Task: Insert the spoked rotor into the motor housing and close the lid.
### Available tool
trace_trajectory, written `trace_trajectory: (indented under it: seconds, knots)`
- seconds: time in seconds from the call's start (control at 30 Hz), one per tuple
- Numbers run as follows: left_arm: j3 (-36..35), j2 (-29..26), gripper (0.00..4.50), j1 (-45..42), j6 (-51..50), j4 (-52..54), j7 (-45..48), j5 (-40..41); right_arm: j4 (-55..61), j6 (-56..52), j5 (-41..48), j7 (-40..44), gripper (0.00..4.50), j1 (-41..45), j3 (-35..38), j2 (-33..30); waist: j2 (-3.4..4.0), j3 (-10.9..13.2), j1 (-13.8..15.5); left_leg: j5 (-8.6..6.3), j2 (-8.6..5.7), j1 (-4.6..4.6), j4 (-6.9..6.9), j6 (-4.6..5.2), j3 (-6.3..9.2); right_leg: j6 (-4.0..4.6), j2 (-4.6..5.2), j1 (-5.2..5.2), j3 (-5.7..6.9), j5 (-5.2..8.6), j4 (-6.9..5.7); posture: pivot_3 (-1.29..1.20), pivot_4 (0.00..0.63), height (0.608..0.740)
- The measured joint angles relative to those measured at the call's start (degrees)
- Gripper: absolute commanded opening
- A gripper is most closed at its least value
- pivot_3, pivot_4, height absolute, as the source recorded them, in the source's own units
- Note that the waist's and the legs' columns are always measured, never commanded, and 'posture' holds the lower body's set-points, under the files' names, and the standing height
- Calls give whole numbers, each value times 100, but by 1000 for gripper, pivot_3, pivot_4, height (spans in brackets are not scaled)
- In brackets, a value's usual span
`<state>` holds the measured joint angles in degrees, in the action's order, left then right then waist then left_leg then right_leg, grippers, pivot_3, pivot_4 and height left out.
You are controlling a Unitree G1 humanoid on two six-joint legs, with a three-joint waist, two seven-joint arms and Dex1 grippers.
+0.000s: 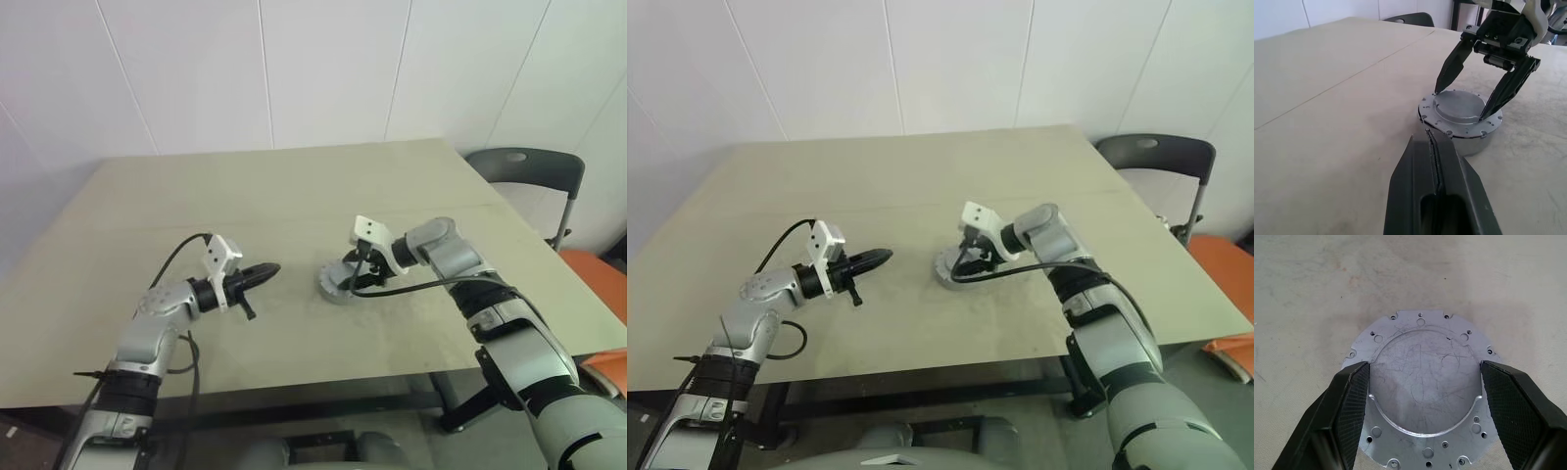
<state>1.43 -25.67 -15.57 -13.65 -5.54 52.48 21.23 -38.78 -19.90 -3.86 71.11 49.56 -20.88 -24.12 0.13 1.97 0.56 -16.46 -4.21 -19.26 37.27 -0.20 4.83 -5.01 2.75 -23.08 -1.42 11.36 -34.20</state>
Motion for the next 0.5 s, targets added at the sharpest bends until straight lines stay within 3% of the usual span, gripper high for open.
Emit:
trace_trajectory:
  seconds: [0.5]
  knots:
    - [11, 87, 0, 1, -22, 1, 0, -2, -215, 223, 30, -134, 3224, -14, 136, 160, 2, 1, -55, 0, 6, 0, 0, -1, 0, 4, -3, -2, -2, -1, -3, 0, 0, 740]
